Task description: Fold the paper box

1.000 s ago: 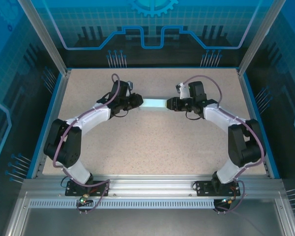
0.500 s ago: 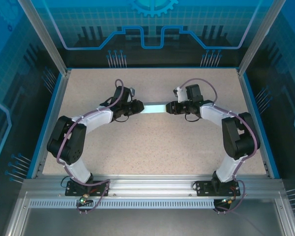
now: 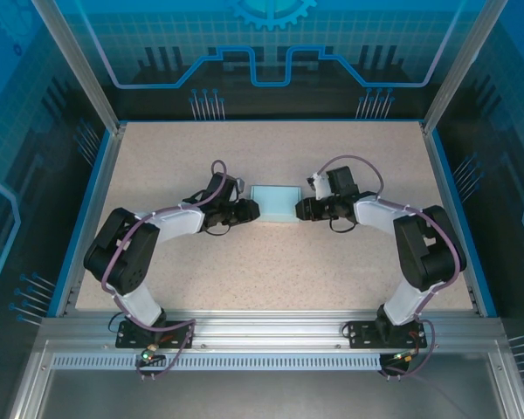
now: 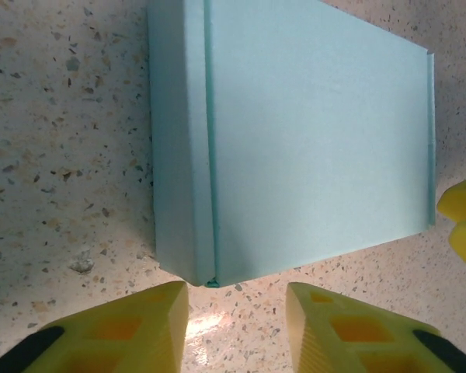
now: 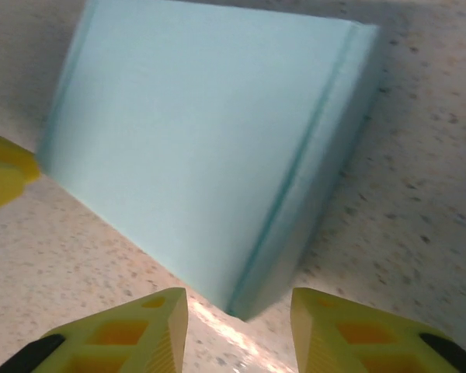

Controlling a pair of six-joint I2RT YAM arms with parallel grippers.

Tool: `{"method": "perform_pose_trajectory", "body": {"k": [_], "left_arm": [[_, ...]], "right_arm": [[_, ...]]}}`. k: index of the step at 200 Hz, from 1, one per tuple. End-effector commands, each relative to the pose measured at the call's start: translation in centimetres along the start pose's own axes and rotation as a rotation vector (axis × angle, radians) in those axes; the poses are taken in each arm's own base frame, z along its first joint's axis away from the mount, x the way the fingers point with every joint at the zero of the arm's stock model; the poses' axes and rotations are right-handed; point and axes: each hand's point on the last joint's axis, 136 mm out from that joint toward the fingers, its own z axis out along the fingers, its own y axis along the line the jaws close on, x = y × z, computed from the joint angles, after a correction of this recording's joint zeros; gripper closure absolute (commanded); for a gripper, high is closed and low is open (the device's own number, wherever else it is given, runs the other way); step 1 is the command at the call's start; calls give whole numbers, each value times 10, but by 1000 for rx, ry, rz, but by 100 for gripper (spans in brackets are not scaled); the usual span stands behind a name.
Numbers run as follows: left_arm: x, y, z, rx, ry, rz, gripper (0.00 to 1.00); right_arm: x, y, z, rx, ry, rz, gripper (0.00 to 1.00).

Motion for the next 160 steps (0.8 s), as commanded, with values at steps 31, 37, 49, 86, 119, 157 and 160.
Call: {"method": "perform_pose_trajectory", "body": {"k": [31, 37, 49, 86, 119, 157, 160], "left_arm": [[-14, 0, -20, -39, -56, 70, 48], [-17, -2, -26, -44, -75, 91, 47], [-27, -4, -42, -64, -127, 132, 45], [-60, -7, -104, -164, -350, 263, 37], [-81, 3, -164, -271, -566, 321, 27], [-87, 48, -211, -488, -750, 301, 1], [-87, 51, -214, -500, -760, 300, 1]], "right_arm": [[-18, 3, -49, 205, -40, -112, 54], [-23, 5, -58, 230, -61, -134, 54], [-31, 10, -78, 280, -101, -179, 53], [-50, 17, -144, 469, -251, -280, 50], [-57, 6, -198, 646, -385, -302, 34], [-43, -36, -222, 834, -480, -230, 5], [-42, -40, -222, 845, -486, -223, 3]]}}
